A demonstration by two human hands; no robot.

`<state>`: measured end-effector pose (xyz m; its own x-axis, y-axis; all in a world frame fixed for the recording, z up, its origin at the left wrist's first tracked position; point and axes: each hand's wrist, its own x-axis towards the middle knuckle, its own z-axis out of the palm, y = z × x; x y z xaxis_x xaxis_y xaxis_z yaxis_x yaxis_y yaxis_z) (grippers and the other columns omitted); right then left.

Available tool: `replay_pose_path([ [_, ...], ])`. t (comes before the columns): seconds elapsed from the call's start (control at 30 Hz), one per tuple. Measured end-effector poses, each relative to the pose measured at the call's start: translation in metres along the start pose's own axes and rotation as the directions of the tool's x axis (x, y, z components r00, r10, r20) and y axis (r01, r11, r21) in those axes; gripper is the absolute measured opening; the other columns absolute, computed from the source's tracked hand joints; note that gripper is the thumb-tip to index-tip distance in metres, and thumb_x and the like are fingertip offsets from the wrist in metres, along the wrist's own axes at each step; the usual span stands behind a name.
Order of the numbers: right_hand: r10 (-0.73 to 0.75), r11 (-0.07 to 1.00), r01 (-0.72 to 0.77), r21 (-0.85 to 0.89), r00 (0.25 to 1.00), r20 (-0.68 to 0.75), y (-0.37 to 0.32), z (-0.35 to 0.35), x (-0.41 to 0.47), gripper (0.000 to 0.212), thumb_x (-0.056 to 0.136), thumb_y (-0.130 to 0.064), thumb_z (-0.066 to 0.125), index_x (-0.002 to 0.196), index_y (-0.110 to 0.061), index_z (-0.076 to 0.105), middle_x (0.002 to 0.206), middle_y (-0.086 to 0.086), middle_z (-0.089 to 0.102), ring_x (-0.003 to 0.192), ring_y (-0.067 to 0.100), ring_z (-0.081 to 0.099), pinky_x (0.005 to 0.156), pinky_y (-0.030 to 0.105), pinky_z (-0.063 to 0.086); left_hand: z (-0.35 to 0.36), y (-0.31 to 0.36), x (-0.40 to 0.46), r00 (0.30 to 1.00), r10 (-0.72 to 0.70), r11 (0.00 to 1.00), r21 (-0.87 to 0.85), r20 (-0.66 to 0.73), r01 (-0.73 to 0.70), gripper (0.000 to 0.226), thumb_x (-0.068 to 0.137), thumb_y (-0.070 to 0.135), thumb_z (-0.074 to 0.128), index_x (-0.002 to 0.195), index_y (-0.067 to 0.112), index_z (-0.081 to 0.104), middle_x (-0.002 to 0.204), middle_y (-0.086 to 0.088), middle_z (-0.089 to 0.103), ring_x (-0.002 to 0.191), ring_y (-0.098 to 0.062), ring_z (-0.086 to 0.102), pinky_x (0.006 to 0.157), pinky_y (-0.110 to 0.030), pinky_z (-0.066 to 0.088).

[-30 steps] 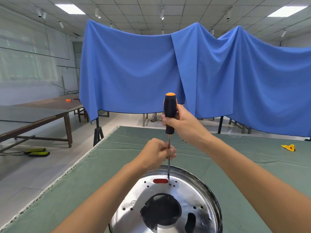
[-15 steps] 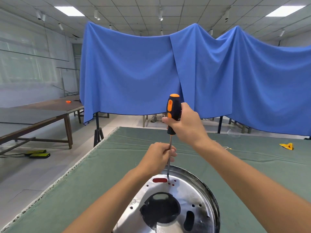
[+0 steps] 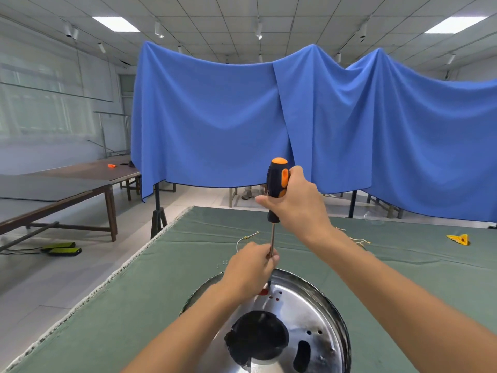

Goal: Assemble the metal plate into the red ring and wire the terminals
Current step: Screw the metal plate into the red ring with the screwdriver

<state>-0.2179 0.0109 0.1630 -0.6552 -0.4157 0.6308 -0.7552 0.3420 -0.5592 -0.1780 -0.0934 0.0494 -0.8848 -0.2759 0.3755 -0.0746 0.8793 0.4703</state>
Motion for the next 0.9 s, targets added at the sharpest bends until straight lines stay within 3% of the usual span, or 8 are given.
replay_pose_path([
  [0.07,0.013,0.999,-0.016,0.039,0.998,0.069,-0.002,0.000,0.001,0.047,0.079,-0.041,0.072,0.099,-0.015,0.038,0.074,-0.009,0.049,0.076,0.023,0.054,0.065,0.034,0.044,0.004,-0.008,0.000,0.998,0.069,0.980,0.188,0.000,-0.067,0.024,0.096,0.033,0.048,0.105,0.019,0.065,0.110,0.003,0.065,0.117,-0.014,0.042,0.098,-0.035,0.037],
  [0.2,0.025,0.965,-0.100,0.244,0.955,0.296,-0.003,-0.007,0.007,0.022,0.087,-0.019,0.064,0.096,-0.016,0.044,0.092,0.007,0.060,0.088,0.025,0.061,0.072,0.032,0.050,0.005,-0.009,-0.002,0.995,-0.051,0.999,0.009,0.083,0.050,0.024,0.097,0.033,0.045,0.095,0.019,0.064,0.095,0.001,0.069,0.095,-0.022,0.060,0.084,-0.037,0.048],
  [0.33,0.055,0.998,-0.056,0.010,0.994,0.095,-0.001,-0.006,0.008,0.038,0.082,-0.034,0.072,0.093,-0.013,0.042,0.079,-0.001,0.056,0.081,0.026,0.056,0.065,0.032,0.040,0.010,-0.009,-0.002,0.998,-0.039,0.998,0.043,0.056,0.037,0.026,0.097,0.034,0.044,0.095,0.019,0.065,0.090,0.000,0.070,0.088,-0.025,0.061,0.079,-0.038,0.050],
  [0.47,0.073,0.974,-0.074,-0.215,0.997,-0.014,-0.003,-0.001,0.008,0.058,0.074,-0.057,0.071,0.096,-0.013,0.040,0.080,0.000,0.056,0.077,0.027,0.055,0.066,0.035,0.044,0.012,-0.011,-0.002,0.999,-0.024,0.999,0.047,0.039,0.022,0.026,0.097,0.034,0.043,0.096,0.022,0.066,0.092,0.002,0.070,0.090,-0.024,0.061,0.078,-0.036,0.049],
  [0.53,0.080,0.988,-0.064,-0.143,0.990,0.113,-0.002,-0.002,0.009,0.051,0.079,-0.057,0.065,0.098,-0.015,0.042,0.080,-0.003,0.057,0.074,0.022,0.058,0.067,0.037,0.048,0.013,-0.012,-0.001,0.999,-0.021,0.998,0.053,0.040,0.019,0.027,0.097,0.034,0.043,0.101,0.022,0.067,0.098,0.004,0.071,0.094,-0.022,0.061,0.081,-0.036,0.049],
  [0.63,0.050,0.989,-0.094,0.117,0.943,0.328,0.001,-0.005,0.010,0.024,0.086,-0.027,0.065,0.101,-0.016,0.050,0.093,0.000,0.060,0.087,0.022,0.064,0.080,0.044,0.054,0.013,-0.014,0.000,0.999,-0.036,0.999,0.031,0.034,0.035,0.028,0.097,0.034,0.043,0.103,0.022,0.068,0.103,0.004,0.070,0.097,-0.021,0.061,0.083,-0.035,0.049],
  [0.83,0.114,0.989,-0.111,-0.098,0.993,0.031,0.006,0.001,0.006,0.040,0.079,-0.039,0.071,0.102,-0.013,0.051,0.093,0.002,0.065,0.088,0.026,0.060,0.077,0.039,0.050,0.018,-0.015,-0.002,0.999,-0.033,0.997,0.072,0.031,0.031,0.029,0.097,0.036,0.040,0.101,0.023,0.065,0.100,0.002,0.070,0.096,-0.025,0.060,0.080,-0.036,0.049],
  [0.9,0.124,0.992,-0.122,-0.023,0.989,0.081,0.005,0.003,0.006,0.036,0.079,-0.035,0.071,0.101,-0.015,0.051,0.091,-0.002,0.064,0.087,0.023,0.059,0.074,0.035,0.048,0.019,-0.016,-0.001,0.999,-0.030,0.997,0.069,0.030,0.028,0.029,0.097,0.035,0.041,0.103,0.023,0.066,0.104,0.002,0.070,0.098,-0.025,0.060,0.081,-0.036,0.048],
])
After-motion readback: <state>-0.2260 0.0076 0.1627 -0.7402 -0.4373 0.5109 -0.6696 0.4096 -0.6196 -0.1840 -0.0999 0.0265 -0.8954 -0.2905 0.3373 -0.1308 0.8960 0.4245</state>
